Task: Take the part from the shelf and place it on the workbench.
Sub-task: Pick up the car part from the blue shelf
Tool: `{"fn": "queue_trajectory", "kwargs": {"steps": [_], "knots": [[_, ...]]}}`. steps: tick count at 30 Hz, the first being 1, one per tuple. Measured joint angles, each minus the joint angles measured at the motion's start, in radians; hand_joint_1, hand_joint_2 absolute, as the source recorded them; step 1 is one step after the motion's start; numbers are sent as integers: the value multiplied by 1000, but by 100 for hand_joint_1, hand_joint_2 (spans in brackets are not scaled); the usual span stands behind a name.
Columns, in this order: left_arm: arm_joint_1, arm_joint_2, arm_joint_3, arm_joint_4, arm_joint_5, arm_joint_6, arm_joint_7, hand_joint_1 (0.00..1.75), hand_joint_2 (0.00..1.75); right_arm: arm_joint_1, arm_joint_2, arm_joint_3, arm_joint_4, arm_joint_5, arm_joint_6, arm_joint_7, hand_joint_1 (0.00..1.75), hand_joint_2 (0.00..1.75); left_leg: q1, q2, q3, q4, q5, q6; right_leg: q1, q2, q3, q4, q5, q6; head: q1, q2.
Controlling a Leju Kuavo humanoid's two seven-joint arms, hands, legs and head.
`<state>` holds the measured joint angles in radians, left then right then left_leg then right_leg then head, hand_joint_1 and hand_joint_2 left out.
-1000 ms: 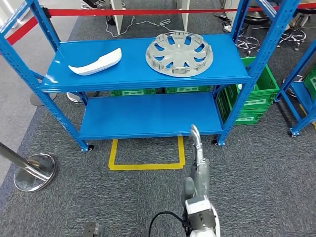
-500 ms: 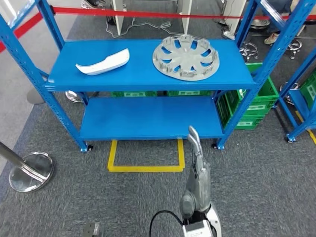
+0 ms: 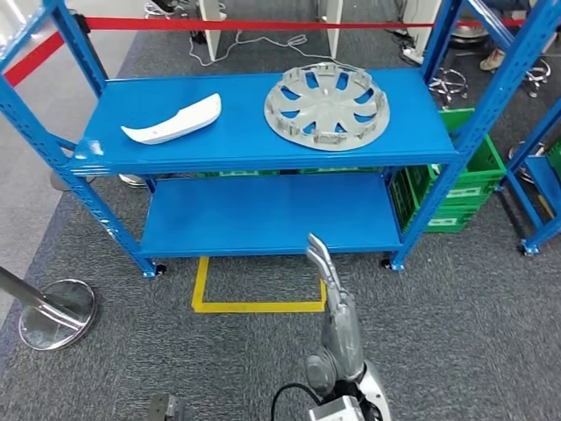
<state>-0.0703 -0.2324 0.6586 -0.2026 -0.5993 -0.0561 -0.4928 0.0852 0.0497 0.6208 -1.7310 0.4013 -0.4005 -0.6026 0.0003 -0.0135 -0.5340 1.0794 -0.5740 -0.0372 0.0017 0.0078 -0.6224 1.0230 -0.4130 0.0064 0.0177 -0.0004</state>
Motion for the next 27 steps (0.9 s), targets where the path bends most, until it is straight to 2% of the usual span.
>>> {"fn": "queue_trajectory", "kwargs": {"steps": [2,3,4,5,7,8,9,12,14,15,17,18,19,20,22,23,24,27], "knots": [[1,1,1,0,0,2,0,0,0,0,-1,1,0,-1,1,1,0,0,2,1,-84,138,-48,-7,-1,-2,3,0,-5,-4,-2,0],[2,1,2,0,0,4,0,0,0,1,-2,1,1,-3,3,4,0,0,3,1,-117,182,-52,-9,-2,-1,5,0,-8,-4,-2,0],[2,2,2,0,-1,5,0,0,0,2,-3,1,1,-8,6,9,0,0,4,1,-133,191,-34,-11,-3,0,8,0,-10,-3,-2,0],[2,2,2,0,-2,6,0,0,0,3,-4,2,1,-15,12,16,0,0,5,1,-129,160,3,-12,-4,1,12,0,-13,-1,-2,0],[1,2,3,0,-4,7,0,0,0,4,-4,1,2,-30,23,30,0,0,8,3,-82,34,89,-16,-6,3,21,2,-19,8,-3,0],[0,2,3,0,-5,7,0,0,0,4,-4,1,2,-36,27,35,0,0,10,3,-58,-24,114,-14,-5,5,23,5,-22,13,-4,0],[-1,1,3,0,-6,7,0,0,0,4,-4,1,2,-39,30,38,0,0,10,2,-45,-60,124,-10,-4,5,22,7,-24,18,-4,0],[0,0,4,0,-5,-4,-4,0,0,6,-6,-1,2,-38,33,43,0,0,7,-1,-40,-80,119,15,-5,5,18,6,-25,34,-2,0],[1,0,6,0,-3,-23,-13,0,0,6,-7,-1,2,-34,32,44,0,0,8,-3,-35,-85,111,33,-7,2,-2,44,-44,43,3,0],[1,0,7,0,-2,-30,-17,0,0,7,-7,-1,2,-32,31,45,0,0,8,-3,-30,-86,105,40,-7,1,-28,94,-65,46,5,0],[3,0,8,0,-2,-36,-20,0,0,11,-9,-1,3,-30,31,45,0,0,5,0,-20,-86,98,47,-7,1,-102,233,-112,49,8,0],[4,0,8,0,-1,-35,-19,0,0,13,-11,-2,3,-29,30,45,0,0,4,2,-12,-85,95,48,-7,0,-132,283,-121,50,8,0],[5,0,10,0,1,-32,-17,0,0,16,-12,-2,3,-27,29,45,0,0,3,2,-4,-85,92,47,-7,0,-146,299,-112,49,8,0],[6,0,13,0,2,-27,-14,0,0,17,-14,-2,4,-24,28,45,0,0,3,2,6,-85,89,46,-7,0,-139,274,-84,48,8,0],[6,0,20,0,4,-15,-7,0,0,18,-16,-1,4,-18,24,47,0,0,3,-1,26,-84,77,41,-7,0,-83,145,-8,43,8,0],[5,0,23,0,4,-10,-4,0,0,18,-16,-1,4,-15,22,49,0,0,1,-3,32,-83,70,36,-6,1,-53,83,14,40,7,0],[5,-1,25,0,4,-4,-1,0,0,18,-16,-1,4,-14,19,50,0,0,0,-4,36,-83,65,31,-4,1,-33,43,23,37,6,0],[2,-2,27,-1,3,10,6,0,0,20,-17,1,4,-7,14,51,0,0,0,-3,37,-89,57,15,-1,3,-24,21,9,26,0,0]]}}
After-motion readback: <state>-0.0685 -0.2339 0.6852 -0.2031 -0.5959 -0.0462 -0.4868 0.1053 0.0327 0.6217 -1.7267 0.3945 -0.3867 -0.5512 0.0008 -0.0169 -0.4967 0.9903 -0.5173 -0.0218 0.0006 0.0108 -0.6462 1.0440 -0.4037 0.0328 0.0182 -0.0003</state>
